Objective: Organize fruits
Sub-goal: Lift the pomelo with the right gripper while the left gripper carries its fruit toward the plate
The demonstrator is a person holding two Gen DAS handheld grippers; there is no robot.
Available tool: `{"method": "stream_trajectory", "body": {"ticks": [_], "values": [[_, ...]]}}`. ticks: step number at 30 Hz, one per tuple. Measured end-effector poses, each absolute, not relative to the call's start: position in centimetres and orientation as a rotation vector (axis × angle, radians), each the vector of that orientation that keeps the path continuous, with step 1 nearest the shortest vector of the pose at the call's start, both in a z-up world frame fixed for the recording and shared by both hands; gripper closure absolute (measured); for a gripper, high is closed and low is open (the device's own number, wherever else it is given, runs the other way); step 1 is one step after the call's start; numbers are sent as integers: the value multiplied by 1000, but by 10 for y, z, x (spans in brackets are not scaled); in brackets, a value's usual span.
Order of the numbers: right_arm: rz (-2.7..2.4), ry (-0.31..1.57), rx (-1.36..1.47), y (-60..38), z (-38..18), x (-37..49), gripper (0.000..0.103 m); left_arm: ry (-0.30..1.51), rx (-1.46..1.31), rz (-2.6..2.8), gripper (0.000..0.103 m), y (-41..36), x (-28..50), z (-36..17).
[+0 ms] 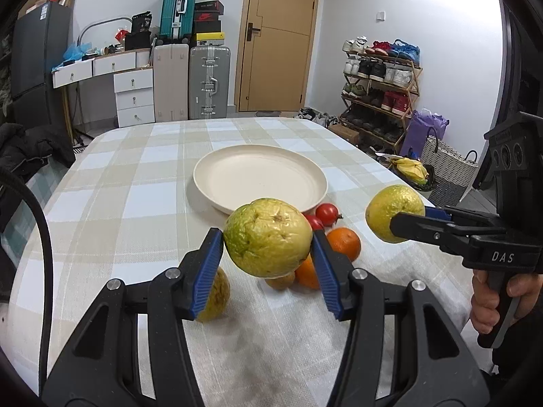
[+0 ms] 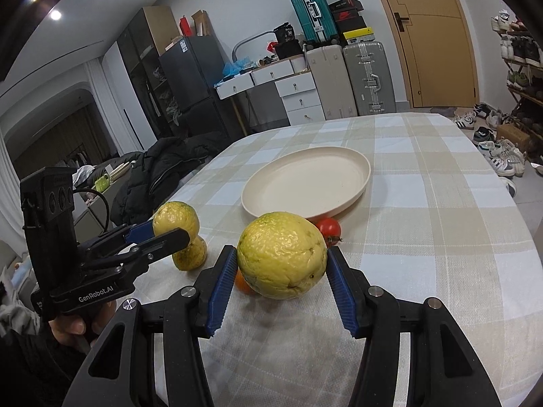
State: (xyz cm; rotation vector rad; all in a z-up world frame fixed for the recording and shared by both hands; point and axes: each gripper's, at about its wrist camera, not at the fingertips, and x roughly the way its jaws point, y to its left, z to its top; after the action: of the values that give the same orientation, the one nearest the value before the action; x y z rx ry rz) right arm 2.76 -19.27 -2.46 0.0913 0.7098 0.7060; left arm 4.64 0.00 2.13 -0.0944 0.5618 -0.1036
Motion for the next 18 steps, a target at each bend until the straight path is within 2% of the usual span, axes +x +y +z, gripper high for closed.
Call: {"method": "stream_trajectory", "body": {"ticks": [18], "values": [[686,719,136,-188,-12,62,48,544,-104,-72,52,6,83,37]]}}
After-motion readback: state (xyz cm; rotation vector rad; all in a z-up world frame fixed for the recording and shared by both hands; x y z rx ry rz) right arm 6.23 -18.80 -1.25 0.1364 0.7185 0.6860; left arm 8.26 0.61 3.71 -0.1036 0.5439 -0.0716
